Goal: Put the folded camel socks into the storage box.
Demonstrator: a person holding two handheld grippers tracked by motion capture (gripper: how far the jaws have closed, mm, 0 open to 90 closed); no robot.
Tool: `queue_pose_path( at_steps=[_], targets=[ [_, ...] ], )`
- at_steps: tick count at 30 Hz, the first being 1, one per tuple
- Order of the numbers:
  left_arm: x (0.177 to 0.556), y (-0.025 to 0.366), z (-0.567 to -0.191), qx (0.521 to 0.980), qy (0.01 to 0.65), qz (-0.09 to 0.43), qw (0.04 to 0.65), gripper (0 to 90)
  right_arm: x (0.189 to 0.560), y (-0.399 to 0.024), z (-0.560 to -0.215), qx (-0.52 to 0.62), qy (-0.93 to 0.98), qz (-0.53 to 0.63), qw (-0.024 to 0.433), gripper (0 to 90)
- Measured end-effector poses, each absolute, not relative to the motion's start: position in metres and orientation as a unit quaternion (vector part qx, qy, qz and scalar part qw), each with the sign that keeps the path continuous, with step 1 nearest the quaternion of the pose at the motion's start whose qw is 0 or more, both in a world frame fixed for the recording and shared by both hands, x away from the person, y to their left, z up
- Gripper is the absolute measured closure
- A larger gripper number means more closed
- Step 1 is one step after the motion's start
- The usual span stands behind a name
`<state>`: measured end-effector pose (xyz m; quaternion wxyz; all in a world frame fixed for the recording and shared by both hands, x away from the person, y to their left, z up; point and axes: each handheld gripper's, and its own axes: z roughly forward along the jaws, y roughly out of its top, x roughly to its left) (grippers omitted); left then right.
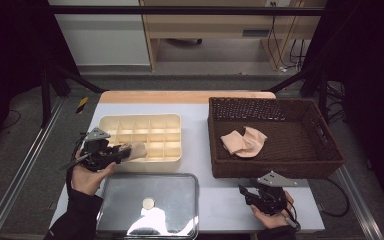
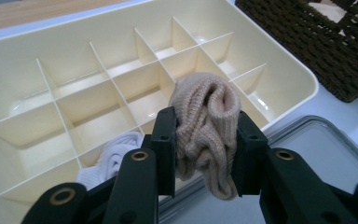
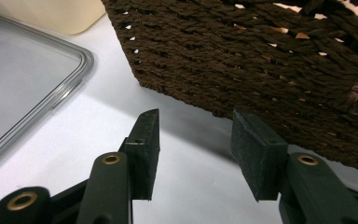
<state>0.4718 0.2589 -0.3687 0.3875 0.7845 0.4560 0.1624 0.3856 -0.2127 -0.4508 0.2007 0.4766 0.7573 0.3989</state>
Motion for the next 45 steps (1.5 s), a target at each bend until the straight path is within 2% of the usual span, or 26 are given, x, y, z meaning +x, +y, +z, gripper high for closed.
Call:
queue_pose_path(
  at_steps=[12,23,33,45],
  targets=[
    [0.495,0.255,-0.384,0.806,0.467,0.143,0.335,66.5,0.388,-0.212,-0.453,0.477,0.76,0.396,0.195,52.8],
    [0.5,0.255,-0.387,0.821,0.46,0.156,0.299,67.4,0.39,-0.211,-0.455,0.476,0.764,0.392,0.191,52.7],
    [0.504,0.235,-0.39,0.849,0.432,0.146,0.266,68.0,0.391,-0.21,-0.456,0.477,0.765,0.388,0.189,52.3],
    [0.519,0.221,-0.408,0.857,0.437,0.12,0.246,67.8,0.392,-0.209,-0.458,0.478,0.768,0.385,0.183,52.4]
  ],
)
